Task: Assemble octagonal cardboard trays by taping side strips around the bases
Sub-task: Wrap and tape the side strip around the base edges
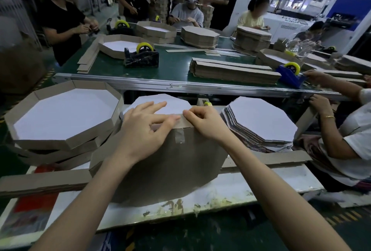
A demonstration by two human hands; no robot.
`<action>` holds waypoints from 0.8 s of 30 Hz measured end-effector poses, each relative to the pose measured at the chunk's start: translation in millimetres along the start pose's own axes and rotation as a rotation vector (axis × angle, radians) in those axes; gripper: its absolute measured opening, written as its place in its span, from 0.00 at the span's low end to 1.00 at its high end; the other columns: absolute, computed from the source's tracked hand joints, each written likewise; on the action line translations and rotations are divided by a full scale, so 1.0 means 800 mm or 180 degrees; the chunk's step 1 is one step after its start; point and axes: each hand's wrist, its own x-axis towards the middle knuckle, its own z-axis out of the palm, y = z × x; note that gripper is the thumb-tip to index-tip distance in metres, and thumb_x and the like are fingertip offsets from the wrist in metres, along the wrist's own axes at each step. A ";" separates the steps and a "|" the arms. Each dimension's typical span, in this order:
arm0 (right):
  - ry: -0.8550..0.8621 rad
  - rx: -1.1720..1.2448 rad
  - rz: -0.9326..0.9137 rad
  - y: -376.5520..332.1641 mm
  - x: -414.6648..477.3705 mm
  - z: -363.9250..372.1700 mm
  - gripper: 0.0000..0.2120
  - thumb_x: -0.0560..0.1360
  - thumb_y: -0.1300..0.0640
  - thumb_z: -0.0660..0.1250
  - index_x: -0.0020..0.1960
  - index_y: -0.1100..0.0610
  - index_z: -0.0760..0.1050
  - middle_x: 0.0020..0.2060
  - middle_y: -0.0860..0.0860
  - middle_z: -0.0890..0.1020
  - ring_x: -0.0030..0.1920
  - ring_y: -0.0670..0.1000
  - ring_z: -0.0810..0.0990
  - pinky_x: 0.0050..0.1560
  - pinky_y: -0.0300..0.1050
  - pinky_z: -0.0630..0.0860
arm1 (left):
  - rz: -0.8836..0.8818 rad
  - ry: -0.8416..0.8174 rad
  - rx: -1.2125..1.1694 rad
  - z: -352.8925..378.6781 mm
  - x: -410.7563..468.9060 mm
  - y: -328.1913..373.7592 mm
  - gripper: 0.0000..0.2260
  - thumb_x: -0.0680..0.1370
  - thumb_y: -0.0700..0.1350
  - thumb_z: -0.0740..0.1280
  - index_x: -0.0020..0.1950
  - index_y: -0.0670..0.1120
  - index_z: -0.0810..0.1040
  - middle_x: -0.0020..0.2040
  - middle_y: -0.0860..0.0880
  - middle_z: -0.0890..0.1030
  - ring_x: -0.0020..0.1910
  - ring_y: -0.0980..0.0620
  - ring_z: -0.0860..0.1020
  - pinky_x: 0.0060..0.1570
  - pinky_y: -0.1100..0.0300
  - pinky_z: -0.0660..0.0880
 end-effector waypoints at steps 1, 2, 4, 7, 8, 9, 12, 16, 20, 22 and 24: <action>-0.0010 -0.0004 -0.0020 -0.001 -0.001 0.000 0.15 0.81 0.52 0.63 0.45 0.60 0.83 0.30 0.45 0.76 0.34 0.43 0.71 0.37 0.40 0.66 | 0.0034 0.0025 0.0206 0.003 0.003 0.004 0.14 0.76 0.65 0.57 0.52 0.67 0.81 0.68 0.57 0.75 0.71 0.53 0.66 0.70 0.44 0.60; -0.0017 -0.0005 -0.0037 -0.002 -0.002 0.000 0.15 0.81 0.52 0.63 0.46 0.61 0.83 0.32 0.48 0.78 0.35 0.45 0.72 0.39 0.42 0.67 | 0.0097 -0.0037 0.0461 0.007 0.005 0.007 0.15 0.76 0.67 0.58 0.52 0.67 0.81 0.67 0.56 0.76 0.70 0.52 0.67 0.70 0.46 0.60; -0.0009 0.0025 -0.0051 -0.002 -0.004 0.000 0.15 0.82 0.53 0.63 0.46 0.62 0.82 0.34 0.53 0.80 0.37 0.47 0.73 0.41 0.45 0.68 | 0.0235 -0.0207 0.0861 0.013 0.004 0.007 0.18 0.75 0.70 0.57 0.55 0.66 0.81 0.67 0.56 0.77 0.68 0.51 0.70 0.66 0.50 0.62; 0.0018 0.0051 -0.0064 -0.001 -0.006 -0.001 0.14 0.82 0.54 0.63 0.46 0.61 0.82 0.35 0.52 0.80 0.38 0.46 0.74 0.42 0.45 0.68 | 0.0349 -0.0169 0.1021 0.014 0.002 0.001 0.19 0.74 0.67 0.56 0.58 0.64 0.80 0.63 0.55 0.79 0.61 0.50 0.76 0.57 0.54 0.67; 0.0019 0.0045 -0.0063 -0.001 -0.005 -0.001 0.14 0.82 0.54 0.63 0.46 0.61 0.82 0.34 0.50 0.79 0.37 0.46 0.73 0.41 0.44 0.67 | 0.0384 -0.0140 0.1036 0.014 0.002 0.001 0.18 0.75 0.67 0.59 0.58 0.64 0.80 0.62 0.54 0.80 0.60 0.50 0.77 0.56 0.53 0.68; 0.0017 0.0040 -0.0050 -0.001 -0.004 -0.001 0.14 0.82 0.53 0.63 0.46 0.61 0.82 0.33 0.48 0.78 0.36 0.44 0.72 0.40 0.43 0.67 | 0.0408 -0.0127 0.1061 0.015 0.002 0.000 0.16 0.75 0.66 0.62 0.58 0.64 0.80 0.62 0.54 0.80 0.59 0.50 0.77 0.55 0.53 0.68; 0.0002 0.0035 0.0005 0.001 0.000 0.000 0.14 0.82 0.52 0.63 0.47 0.59 0.83 0.34 0.45 0.78 0.36 0.42 0.73 0.39 0.39 0.67 | 0.0387 -0.0157 0.1163 0.016 0.004 0.000 0.16 0.73 0.62 0.68 0.61 0.63 0.79 0.63 0.55 0.80 0.61 0.50 0.76 0.56 0.53 0.68; 0.0018 0.0057 0.0015 0.005 0.000 0.001 0.14 0.82 0.52 0.63 0.49 0.58 0.83 0.37 0.45 0.80 0.39 0.43 0.75 0.40 0.35 0.68 | 0.0455 -0.0239 0.1413 0.016 0.005 -0.002 0.23 0.73 0.62 0.69 0.67 0.60 0.75 0.65 0.56 0.78 0.62 0.50 0.75 0.57 0.52 0.69; -0.0004 0.0122 0.0082 0.002 0.000 0.001 0.13 0.81 0.52 0.63 0.47 0.57 0.82 0.33 0.40 0.77 0.37 0.40 0.74 0.40 0.34 0.67 | 0.0432 -0.0505 0.1895 0.017 0.010 -0.003 0.35 0.71 0.67 0.67 0.76 0.59 0.64 0.70 0.59 0.72 0.66 0.52 0.71 0.59 0.55 0.67; -0.0015 0.0144 0.0120 0.002 -0.001 0.000 0.13 0.81 0.52 0.62 0.48 0.57 0.83 0.35 0.40 0.78 0.38 0.40 0.74 0.40 0.33 0.67 | 0.0461 -0.0623 0.2070 0.018 0.013 -0.005 0.40 0.70 0.69 0.66 0.78 0.59 0.57 0.72 0.60 0.68 0.68 0.53 0.69 0.61 0.56 0.65; -0.0007 0.0148 0.0115 0.001 -0.002 0.000 0.14 0.81 0.52 0.63 0.50 0.58 0.83 0.37 0.42 0.79 0.40 0.41 0.75 0.40 0.32 0.68 | 0.0471 -0.0759 0.2122 0.016 0.015 -0.007 0.42 0.70 0.69 0.66 0.79 0.60 0.52 0.74 0.61 0.65 0.69 0.54 0.66 0.63 0.58 0.63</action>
